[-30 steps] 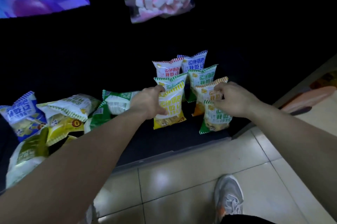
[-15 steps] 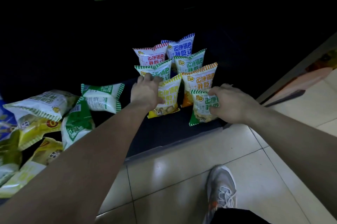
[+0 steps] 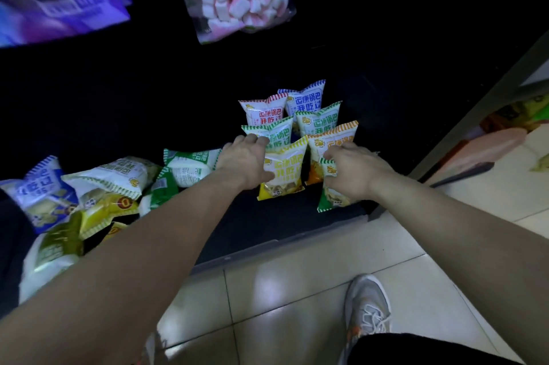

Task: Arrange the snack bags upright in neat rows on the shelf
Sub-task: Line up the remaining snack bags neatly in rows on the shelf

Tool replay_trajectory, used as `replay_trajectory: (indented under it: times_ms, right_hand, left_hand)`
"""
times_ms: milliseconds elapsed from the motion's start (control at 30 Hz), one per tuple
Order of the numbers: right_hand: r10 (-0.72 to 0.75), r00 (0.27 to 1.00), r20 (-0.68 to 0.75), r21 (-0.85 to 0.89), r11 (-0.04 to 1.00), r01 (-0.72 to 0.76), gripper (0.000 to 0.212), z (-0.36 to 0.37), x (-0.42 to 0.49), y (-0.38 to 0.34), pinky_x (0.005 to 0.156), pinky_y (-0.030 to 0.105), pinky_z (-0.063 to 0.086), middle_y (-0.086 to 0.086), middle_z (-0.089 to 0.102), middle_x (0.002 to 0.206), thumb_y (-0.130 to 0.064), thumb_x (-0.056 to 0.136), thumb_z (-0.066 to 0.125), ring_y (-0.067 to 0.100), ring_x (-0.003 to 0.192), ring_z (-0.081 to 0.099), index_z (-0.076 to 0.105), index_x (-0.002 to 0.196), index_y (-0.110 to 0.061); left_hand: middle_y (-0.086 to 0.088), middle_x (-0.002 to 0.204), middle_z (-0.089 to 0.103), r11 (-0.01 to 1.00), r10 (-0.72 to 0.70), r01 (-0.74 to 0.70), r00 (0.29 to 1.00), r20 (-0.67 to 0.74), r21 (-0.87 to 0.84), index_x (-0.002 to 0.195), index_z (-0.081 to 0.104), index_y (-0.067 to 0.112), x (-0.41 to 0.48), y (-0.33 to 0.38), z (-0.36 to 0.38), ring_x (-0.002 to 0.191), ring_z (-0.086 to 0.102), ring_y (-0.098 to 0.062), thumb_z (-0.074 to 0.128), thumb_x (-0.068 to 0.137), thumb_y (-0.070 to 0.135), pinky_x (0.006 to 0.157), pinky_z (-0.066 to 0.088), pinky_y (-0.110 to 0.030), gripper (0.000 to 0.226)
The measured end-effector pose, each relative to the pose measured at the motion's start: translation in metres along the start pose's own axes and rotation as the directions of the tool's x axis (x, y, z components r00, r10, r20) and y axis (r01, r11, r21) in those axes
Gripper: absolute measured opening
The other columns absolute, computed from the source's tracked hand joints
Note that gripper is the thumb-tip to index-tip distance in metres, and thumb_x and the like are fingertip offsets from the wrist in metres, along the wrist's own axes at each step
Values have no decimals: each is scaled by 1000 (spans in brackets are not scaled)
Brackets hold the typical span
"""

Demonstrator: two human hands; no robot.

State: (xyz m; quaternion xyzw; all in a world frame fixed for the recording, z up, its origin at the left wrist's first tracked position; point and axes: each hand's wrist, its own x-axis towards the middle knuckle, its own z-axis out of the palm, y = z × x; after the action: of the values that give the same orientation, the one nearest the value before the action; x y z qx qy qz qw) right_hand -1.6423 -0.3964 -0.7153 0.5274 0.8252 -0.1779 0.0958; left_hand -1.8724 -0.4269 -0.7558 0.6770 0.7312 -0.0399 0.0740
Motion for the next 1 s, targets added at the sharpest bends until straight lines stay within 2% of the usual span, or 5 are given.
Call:
replay_trajectory:
  times_ms: [267,367,600,867,1000]
  right_hand:
    - [-106,994,39,-60,992,108,67,-4,-16,-67,99,44,42,5,35,150,-46,89,59,31,134,38,33,149,-28]
    - [-151,987,55,-77,985,155,67,-4,-19,-93,94,43,41,5,33,153,-46,90,58,31,135,37,32,149,-28]
    - [-261,953,152,-225,930,291,67,22,-12,-166,95,41,42,6,37,148,-47,91,56,30,132,39,32,150,-26]
    - [-260,940,222,-23,962,272,68,105,39,-259,94,43,47,12,45,144,-55,94,50,31,125,48,34,147,-17]
    - [-228,949,219,72,974,217,71,146,65,-294,92,43,48,12,52,137,-65,94,40,30,119,54,36,143,-14]
  left_hand:
    - [-1,143,43,997,6,-13,997,81,82,144,35,29,-107,-85,-57,128,42,-25,60,81,60,98,42,-40,74]
    - [-1,145,42,997,-63,59,991,115,42,144,35,28,-153,-126,-54,130,42,-25,60,83,61,97,44,-40,74]
    - [-5,146,38,967,-223,243,951,216,-73,147,33,27,-213,-201,-38,127,45,-27,64,83,58,93,44,-37,78]
    - [-6,146,38,954,-236,268,948,212,-137,147,34,25,-210,-242,-25,125,45,-28,62,87,54,83,36,-33,72]
    - [-7,143,42,943,-235,277,947,221,-185,145,35,25,-210,-257,-13,126,44,-27,61,86,55,94,41,-35,71]
